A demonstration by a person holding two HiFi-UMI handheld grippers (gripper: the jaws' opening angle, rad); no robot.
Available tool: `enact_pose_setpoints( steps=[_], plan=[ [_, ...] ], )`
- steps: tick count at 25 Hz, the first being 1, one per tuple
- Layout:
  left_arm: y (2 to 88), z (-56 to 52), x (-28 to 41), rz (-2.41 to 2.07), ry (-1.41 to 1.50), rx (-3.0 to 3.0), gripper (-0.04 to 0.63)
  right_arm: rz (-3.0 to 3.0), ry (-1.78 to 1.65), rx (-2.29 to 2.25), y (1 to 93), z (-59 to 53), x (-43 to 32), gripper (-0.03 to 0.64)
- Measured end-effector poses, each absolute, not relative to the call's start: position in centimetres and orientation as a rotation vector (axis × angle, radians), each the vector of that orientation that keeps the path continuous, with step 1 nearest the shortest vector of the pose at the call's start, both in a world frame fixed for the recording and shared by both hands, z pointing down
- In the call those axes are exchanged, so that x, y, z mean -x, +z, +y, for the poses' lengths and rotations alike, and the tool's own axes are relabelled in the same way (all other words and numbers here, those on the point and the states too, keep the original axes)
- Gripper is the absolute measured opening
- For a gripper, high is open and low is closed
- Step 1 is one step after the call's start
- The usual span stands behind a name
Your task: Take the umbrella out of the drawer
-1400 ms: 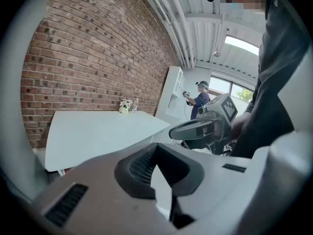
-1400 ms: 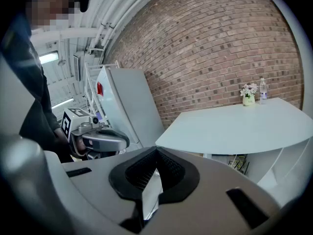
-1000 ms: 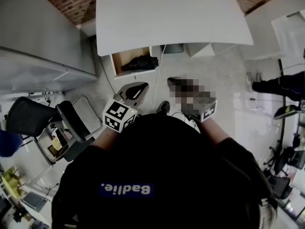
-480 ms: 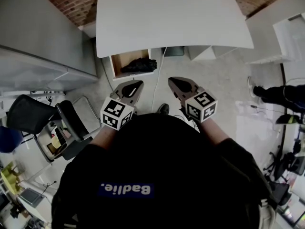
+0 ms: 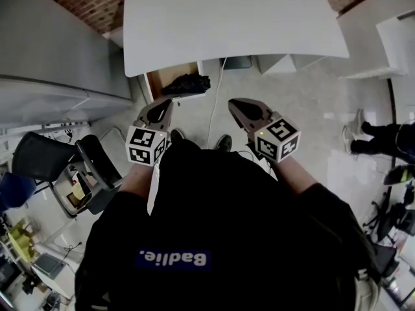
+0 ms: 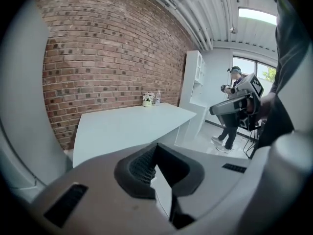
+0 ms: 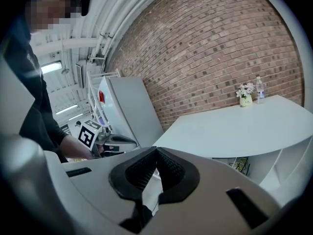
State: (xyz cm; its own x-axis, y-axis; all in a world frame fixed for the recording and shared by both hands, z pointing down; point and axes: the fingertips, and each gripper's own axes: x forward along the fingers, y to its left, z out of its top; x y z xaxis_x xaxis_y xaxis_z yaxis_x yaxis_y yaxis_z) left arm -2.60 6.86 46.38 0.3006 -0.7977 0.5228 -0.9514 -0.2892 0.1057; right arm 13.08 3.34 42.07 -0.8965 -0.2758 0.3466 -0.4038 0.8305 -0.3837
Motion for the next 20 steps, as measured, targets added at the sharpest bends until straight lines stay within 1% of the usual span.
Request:
enact_pose_setpoints(
  steps=[5,9,15,20],
  plan=[
    [49.5,5.6,3.4,-1.466,0.661,-2.240,0.003,-2.693,0.659,-0.580,42.7,2.4,-12.4,0.029],
    [52.6,4.0,4.9,-1.358,0.753,-2.292,0.006,-2.661,0.653,-0.670,42.6,1.3,-10.2,0.029],
    [57.9,3.3,5.8,-1.093,0.899,-2.397,0.051,-2.601,0.665,-0.797,42.6,0.1,-6.9,0.028],
    [60.3,2.2,7.0,-0.949,0.965,-2.455,0.085,-2.577,0.654,-0.889,42.5,-1.1,-3.9,0.029]
  ],
)
